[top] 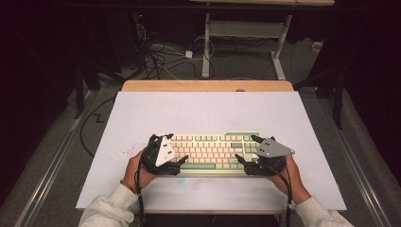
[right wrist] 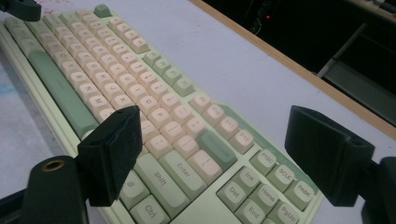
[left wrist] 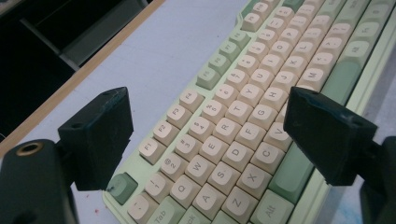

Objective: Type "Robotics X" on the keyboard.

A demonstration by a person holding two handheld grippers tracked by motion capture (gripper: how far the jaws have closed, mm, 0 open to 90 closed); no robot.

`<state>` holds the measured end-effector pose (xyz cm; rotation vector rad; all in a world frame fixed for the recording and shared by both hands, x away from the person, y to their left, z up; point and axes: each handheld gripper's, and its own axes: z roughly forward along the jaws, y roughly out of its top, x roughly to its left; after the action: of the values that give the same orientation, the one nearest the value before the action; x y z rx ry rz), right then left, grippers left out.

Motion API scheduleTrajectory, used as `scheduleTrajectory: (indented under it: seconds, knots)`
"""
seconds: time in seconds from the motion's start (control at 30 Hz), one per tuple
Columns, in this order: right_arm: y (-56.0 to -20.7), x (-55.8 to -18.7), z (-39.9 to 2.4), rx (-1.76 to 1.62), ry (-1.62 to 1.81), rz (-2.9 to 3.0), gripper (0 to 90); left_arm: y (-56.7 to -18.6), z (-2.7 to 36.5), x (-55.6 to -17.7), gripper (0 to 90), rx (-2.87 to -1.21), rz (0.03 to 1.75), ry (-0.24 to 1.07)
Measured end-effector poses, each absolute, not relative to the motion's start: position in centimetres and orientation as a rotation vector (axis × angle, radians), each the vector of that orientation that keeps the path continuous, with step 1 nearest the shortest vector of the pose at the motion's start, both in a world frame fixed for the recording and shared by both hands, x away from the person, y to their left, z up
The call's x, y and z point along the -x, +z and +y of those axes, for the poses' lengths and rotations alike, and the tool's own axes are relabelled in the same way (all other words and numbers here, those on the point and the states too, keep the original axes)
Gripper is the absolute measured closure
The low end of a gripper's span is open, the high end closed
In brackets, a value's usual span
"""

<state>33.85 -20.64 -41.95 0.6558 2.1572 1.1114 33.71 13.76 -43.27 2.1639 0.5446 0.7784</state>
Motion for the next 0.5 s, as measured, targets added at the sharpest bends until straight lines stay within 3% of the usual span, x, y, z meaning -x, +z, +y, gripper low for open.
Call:
scheduleTrajectory:
  seconds: [0.5]
  knots:
    - [-41.40, -33.41, -21.24, -0.654, 1.092, 2.127, 19.2, -42.85, 13.96, -32.94, 15.3, -2.148, 0.530, 0.786]
